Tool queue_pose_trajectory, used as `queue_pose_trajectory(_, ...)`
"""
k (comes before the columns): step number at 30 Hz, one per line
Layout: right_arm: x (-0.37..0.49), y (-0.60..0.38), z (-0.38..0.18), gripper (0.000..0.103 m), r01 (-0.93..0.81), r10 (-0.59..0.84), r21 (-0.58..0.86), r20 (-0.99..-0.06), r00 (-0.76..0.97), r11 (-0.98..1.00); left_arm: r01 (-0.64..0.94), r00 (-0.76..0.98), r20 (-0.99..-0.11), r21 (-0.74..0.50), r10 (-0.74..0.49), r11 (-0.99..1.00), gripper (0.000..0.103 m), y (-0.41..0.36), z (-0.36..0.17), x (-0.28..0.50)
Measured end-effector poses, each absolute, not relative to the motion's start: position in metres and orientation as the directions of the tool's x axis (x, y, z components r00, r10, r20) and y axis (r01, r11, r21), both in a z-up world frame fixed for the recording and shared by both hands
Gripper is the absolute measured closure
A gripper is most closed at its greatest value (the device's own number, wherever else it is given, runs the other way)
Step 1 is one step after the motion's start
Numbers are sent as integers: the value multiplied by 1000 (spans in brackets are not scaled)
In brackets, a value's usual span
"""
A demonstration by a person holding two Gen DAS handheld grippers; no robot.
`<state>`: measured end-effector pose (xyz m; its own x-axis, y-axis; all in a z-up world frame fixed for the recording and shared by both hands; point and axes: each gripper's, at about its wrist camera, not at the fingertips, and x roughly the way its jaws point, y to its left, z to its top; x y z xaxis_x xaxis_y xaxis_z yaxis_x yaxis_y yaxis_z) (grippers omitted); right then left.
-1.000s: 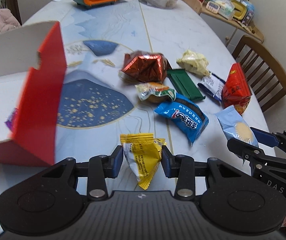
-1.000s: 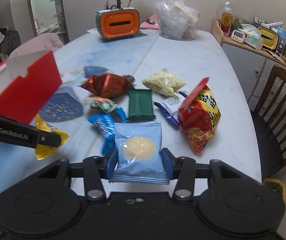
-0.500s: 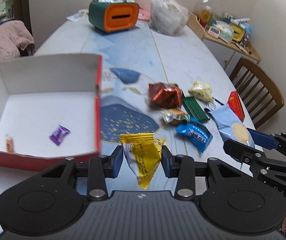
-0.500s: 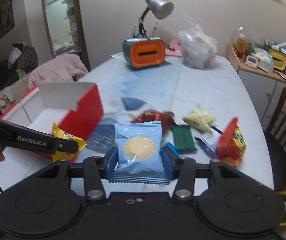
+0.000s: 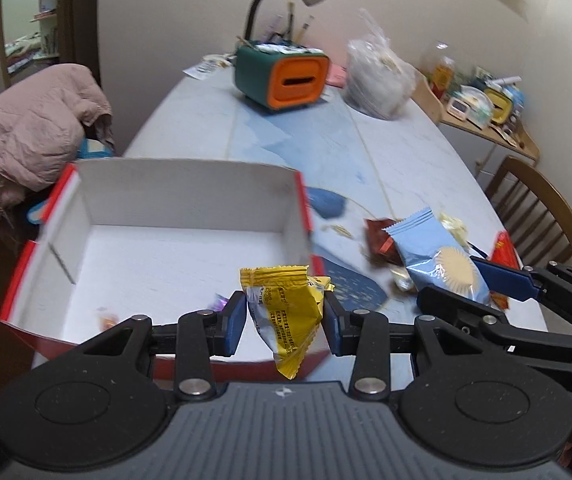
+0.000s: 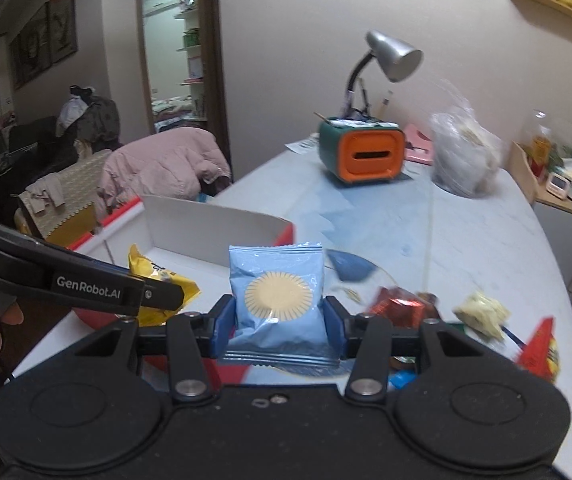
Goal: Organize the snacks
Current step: 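Carry the yellow packet and blue biscuit pack into the box and release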
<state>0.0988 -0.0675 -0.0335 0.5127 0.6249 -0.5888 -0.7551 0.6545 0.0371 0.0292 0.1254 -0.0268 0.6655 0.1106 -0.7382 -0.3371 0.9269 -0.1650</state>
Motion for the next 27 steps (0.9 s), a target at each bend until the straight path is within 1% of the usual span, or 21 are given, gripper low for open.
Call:
queue_pose_trajectory(8,103,-10,-40,57,-776,624,24,-611,487,630,-400,648,-742,-136,174,907,64,181,-26,26)
queue_pose_trajectory(16,108,38,-61,57,-801,594,-24,-658,463,598,-452,581,-783,-86,220,888,64,234,-43,39)
queue_pose_trajectory(22,111,72,-82,57,-825,556,-54,-714,426,562,-475,513,-828,-56,225,878,64,265,-67,56)
queue_pose_trajectory(27,114,96,-103,57,-851,508,-63,-778,368,521,-470,455,-867,-39,205,882,64,278,-86,72)
